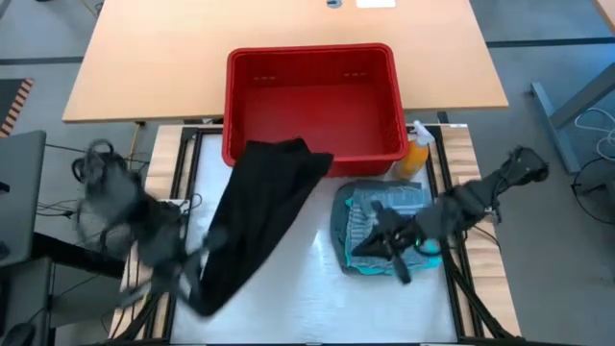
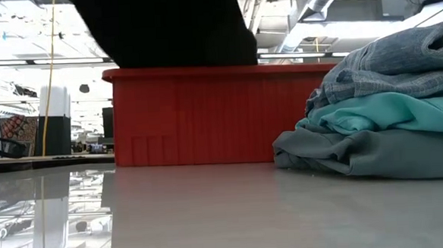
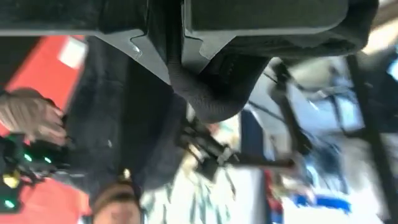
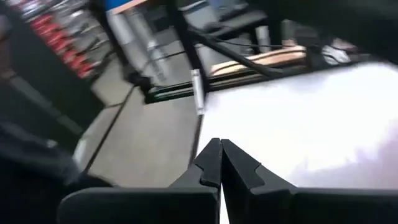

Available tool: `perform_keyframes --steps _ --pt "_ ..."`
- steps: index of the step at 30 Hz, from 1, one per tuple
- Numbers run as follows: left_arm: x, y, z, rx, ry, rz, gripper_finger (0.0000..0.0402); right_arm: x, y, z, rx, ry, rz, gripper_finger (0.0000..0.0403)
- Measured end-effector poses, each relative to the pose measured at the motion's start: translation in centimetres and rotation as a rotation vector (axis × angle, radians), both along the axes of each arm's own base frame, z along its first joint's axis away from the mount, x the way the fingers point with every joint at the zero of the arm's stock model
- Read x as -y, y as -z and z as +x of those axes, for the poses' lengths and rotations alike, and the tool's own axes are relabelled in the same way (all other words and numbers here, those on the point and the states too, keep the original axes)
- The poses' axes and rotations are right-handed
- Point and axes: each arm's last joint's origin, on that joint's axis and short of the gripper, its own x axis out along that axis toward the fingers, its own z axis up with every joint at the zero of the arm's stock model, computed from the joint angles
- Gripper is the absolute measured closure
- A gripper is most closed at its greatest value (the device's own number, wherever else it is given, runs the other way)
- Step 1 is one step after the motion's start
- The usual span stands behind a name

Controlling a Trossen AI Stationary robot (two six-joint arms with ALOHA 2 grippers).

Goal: Fold Laundry from Bin
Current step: Remove the black shirt from the red laundry bin

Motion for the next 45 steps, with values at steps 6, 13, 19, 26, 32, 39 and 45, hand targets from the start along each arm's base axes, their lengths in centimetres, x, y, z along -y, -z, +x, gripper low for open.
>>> perform_keyframes --steps 6,13,19,26,32,39,45 --pt "6.6 5.2 -1.5 -0.427 -0.030 0.170 0.0401 -3.9 3.1 3.9 0.045 0.274 0.006 0.0371" --pt "10.0 10.6 -5.6 -0.886 -0.238 0.393 0.0401 -3.9 7.6 12.1 0.061 0.285 0.012 0.0318" --pt "11.4 12.4 -7.9 -0.939 -0.298 0.434 0.0401 -2.0 10.5 19.3 -0.030 0.203 -0.205 0.0247" --pt "12.1 14.4 -8.5 -1.032 -0.339 0.437 0.0401 0.3 7.5 22.3 -0.268 0.152 -0.516 0.0208" --pt "12.2 14.7 -8.0 -1.017 -0.407 0.385 0.0401 3.3 7.2 24.2 -0.409 0.225 -0.652 0.0206" --pt "12.0 14.5 -7.7 -0.993 -0.488 0.321 0.0401 5.8 10.7 26.4 -0.534 0.169 -0.635 0.0206" --pt "11.9 14.5 -7.6 -0.974 -0.545 0.284 0.0401 6.4 12.7 27.2 -0.584 0.245 -0.721 0.0213"
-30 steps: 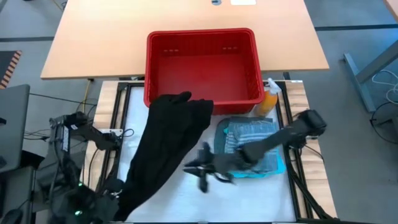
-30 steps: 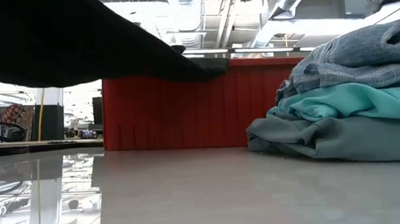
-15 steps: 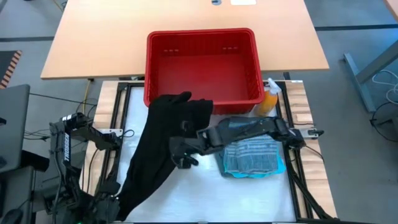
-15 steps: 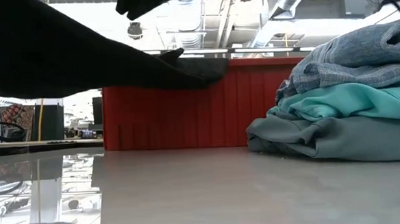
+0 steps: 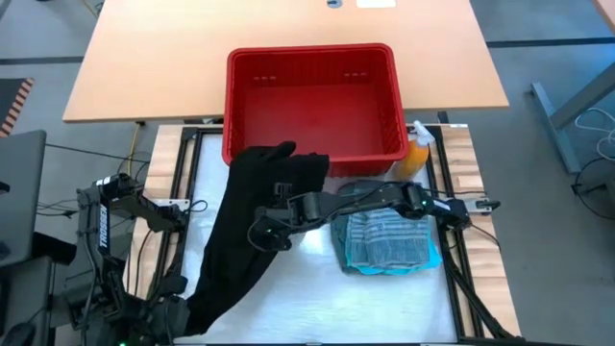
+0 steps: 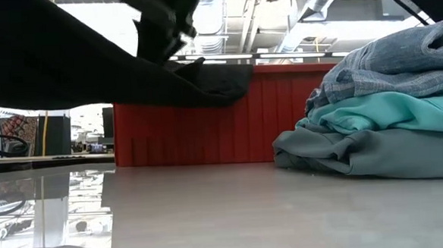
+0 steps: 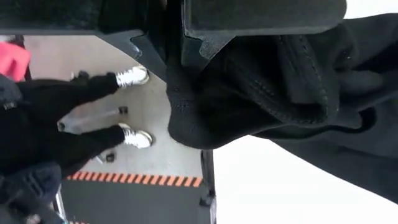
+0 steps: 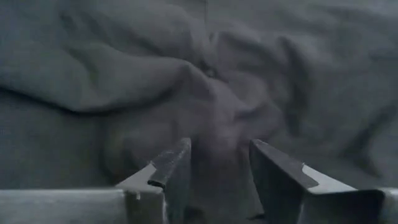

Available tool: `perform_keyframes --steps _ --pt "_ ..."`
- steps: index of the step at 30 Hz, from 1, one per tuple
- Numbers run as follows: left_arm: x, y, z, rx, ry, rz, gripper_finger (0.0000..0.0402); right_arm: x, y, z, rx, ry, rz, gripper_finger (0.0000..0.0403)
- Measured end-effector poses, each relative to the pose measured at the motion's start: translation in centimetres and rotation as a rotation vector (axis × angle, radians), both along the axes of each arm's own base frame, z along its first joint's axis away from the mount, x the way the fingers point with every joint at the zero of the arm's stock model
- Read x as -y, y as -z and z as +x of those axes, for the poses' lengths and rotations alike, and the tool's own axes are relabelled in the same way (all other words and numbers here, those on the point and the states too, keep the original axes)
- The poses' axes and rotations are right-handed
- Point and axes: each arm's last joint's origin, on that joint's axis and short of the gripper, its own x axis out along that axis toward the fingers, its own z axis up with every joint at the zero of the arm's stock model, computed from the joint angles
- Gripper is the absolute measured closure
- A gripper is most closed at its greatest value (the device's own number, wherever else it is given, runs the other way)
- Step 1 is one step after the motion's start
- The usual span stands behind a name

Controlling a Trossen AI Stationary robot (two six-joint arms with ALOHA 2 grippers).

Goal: Fold Laundry from Bin
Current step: Remove the black shirt from the red laundry bin

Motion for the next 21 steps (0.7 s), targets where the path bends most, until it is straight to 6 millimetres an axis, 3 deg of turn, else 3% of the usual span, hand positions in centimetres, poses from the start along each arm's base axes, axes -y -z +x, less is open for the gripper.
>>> perform_keyframes --steps 3,7,12,16,21 --pt "-0.1 0.0 0.1 0.019 -0.031 0.001 0.0401 -0.1 1.0 0.2 -0.033 -0.012 -0.012 0.0259" --pt "-0.1 -0.1 0.1 0.043 -0.057 0.006 0.0401 -1.2 0.4 0.2 -0.020 -0.122 0.086 0.0375" --pt "-0.3 -0.2 0.3 0.117 -0.080 0.049 0.0401 -3.0 -1.3 -0.9 0.011 -0.143 0.155 0.0379" --pt "-0.4 -0.3 0.5 0.215 -0.083 0.127 0.0401 -5.0 -7.1 -4.0 0.146 -0.175 0.200 0.0380" --pt "-0.7 -0.8 1.5 0.401 -0.075 0.281 0.0401 -8.5 -15.2 -10.3 0.346 -0.307 0.226 0.0380"
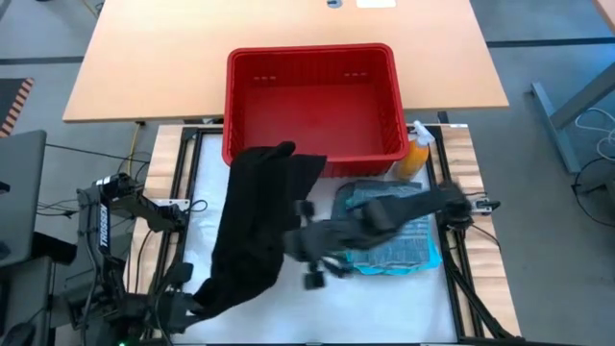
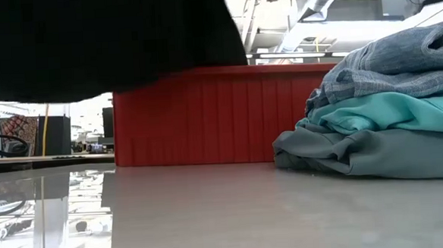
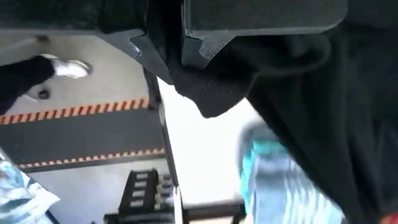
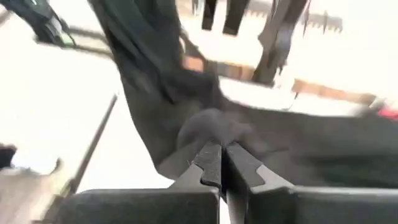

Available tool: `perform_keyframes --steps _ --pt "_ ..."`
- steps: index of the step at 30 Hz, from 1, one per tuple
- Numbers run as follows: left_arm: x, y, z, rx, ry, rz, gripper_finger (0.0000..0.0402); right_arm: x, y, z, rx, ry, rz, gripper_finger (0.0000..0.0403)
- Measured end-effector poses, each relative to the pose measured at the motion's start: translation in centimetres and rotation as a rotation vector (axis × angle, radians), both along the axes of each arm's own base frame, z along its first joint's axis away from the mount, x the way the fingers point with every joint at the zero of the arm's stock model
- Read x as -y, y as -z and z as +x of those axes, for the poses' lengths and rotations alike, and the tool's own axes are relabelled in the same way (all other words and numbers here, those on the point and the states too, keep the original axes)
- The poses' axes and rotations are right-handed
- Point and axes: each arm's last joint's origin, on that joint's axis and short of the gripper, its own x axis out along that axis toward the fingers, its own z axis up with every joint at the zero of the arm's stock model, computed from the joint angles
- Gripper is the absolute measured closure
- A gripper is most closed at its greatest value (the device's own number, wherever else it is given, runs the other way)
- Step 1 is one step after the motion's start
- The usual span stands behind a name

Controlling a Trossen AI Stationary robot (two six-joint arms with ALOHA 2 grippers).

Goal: Fold Laundry from Bin
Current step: Remove the black shirt from the red laundry bin, then fold the black shirt

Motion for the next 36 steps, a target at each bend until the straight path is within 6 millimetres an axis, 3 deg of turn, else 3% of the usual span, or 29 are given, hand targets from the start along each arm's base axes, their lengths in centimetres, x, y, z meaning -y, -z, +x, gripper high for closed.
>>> perform_keyframes --steps 4,7,11,16,20,24,28,31,33,36 --pt "-0.5 -0.8 3.0 0.047 0.104 0.078 0.0401 -2.2 -6.1 -6.6 0.220 0.008 -0.039 0.0380" --pt "-1.1 -1.8 5.4 0.085 0.256 0.090 0.0401 -3.9 -9.1 -11.4 0.334 0.014 -0.018 0.0380" --pt "-2.6 -5.7 6.5 0.194 0.406 0.059 0.0401 -6.3 -10.9 -16.8 0.411 0.024 -0.016 0.0380" --pt "-5.2 -10.8 4.5 0.370 0.447 0.105 0.0401 -9.7 -10.7 -20.5 0.438 0.031 -0.048 0.0380" --pt "-6.7 -12.1 3.4 0.415 0.395 0.153 0.0401 -11.7 -9.1 -20.8 0.440 0.171 -0.149 0.0380" --pt "-8.5 -11.3 2.9 0.327 0.123 0.243 0.0401 -11.3 -6.8 -19.5 0.422 0.377 -0.185 0.0380" --pt "-11.6 -10.6 1.9 0.248 -0.143 0.282 0.0401 -7.3 -4.8 -17.6 0.335 0.554 -0.131 0.0380" --pt "-14.2 -10.7 1.5 0.229 -0.266 0.265 0.0401 -3.7 -4.5 -15.8 0.302 0.693 -0.141 0.0380" --pt "-16.0 -11.3 1.2 0.247 -0.334 0.284 0.0401 -1.2 -5.6 -14.5 0.297 0.735 -0.201 0.0380" --pt "-19.4 -13.7 0.5 0.325 -0.414 0.319 0.0401 3.5 -8.9 -13.1 0.338 0.788 -0.261 0.0380"
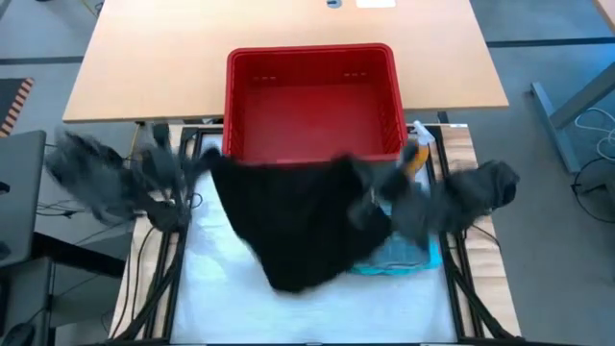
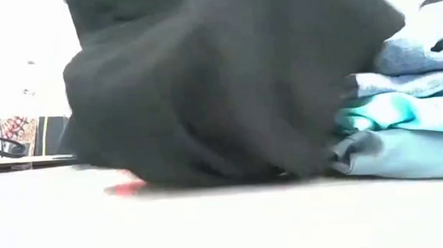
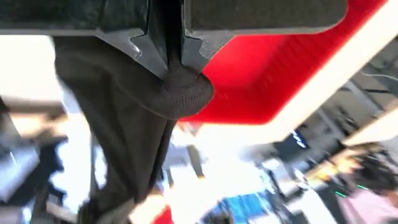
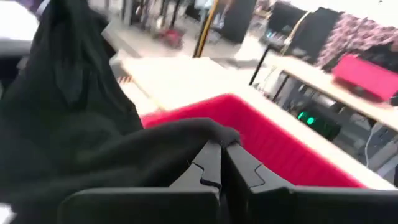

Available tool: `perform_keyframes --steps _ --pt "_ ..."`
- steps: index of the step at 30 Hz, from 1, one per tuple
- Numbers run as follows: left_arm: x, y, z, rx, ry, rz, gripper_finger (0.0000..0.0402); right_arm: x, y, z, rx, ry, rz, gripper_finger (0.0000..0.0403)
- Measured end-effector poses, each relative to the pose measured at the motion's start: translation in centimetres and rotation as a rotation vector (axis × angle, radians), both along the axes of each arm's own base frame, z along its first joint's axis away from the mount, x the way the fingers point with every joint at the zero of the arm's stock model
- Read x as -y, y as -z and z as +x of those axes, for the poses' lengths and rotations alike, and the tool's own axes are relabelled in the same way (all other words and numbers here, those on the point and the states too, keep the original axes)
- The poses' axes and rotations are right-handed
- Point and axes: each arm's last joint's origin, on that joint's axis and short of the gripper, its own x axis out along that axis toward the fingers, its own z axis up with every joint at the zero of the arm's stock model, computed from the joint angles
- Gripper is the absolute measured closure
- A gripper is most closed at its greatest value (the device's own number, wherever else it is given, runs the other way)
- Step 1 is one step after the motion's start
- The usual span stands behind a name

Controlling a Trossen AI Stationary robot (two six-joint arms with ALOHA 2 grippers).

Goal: Fold Laundry from Bin
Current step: Fold the black shirt

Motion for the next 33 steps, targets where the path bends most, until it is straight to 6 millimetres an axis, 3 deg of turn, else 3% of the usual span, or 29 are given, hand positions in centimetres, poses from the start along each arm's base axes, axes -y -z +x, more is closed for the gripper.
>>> perform_keyframes --steps 3,6,9,12,15,17,22,26,29,33 --pt "-2.9 -3.0 -1.4 0.124 -0.010 0.016 0.0401 4.2 -3.8 0.4 0.118 -0.091 0.005 0.0380" --pt "-4.2 -5.1 -3.3 0.236 0.080 -0.010 0.0401 5.9 -5.7 -0.3 0.224 -0.255 0.021 0.0380" --pt "-4.6 -5.5 -4.8 0.250 0.194 -0.063 0.0401 5.5 -5.0 -1.2 0.164 -0.377 0.109 0.0380" --pt "-4.3 -3.9 -5.4 0.129 0.308 -0.187 0.0401 3.6 -2.2 -1.3 -0.031 -0.519 0.311 0.0380" --pt "-3.5 -0.5 -4.7 -0.146 0.302 -0.342 0.0401 -0.3 1.9 0.0 -0.272 -0.593 0.474 0.0380" --pt "-2.2 2.4 -3.1 -0.326 0.245 -0.455 0.0401 -3.2 5.0 1.2 -0.409 -0.583 0.525 0.0380" --pt "2.6 9.9 1.4 -0.464 0.344 -0.691 0.0401 -9.9 12.7 3.9 -0.647 -0.590 0.696 0.0380" --pt "6.7 18.2 3.8 -0.629 0.349 -0.756 0.0401 -13.0 17.9 6.1 -0.749 -0.545 0.839 0.0366" --pt "7.9 24.5 4.1 -0.806 0.246 -0.741 0.0401 -14.2 19.4 7.1 -0.799 -0.605 0.959 0.0350" --pt "8.5 29.8 2.7 -0.977 0.166 -0.741 0.0401 -13.8 19.2 7.4 -0.827 -0.653 1.001 0.0331"
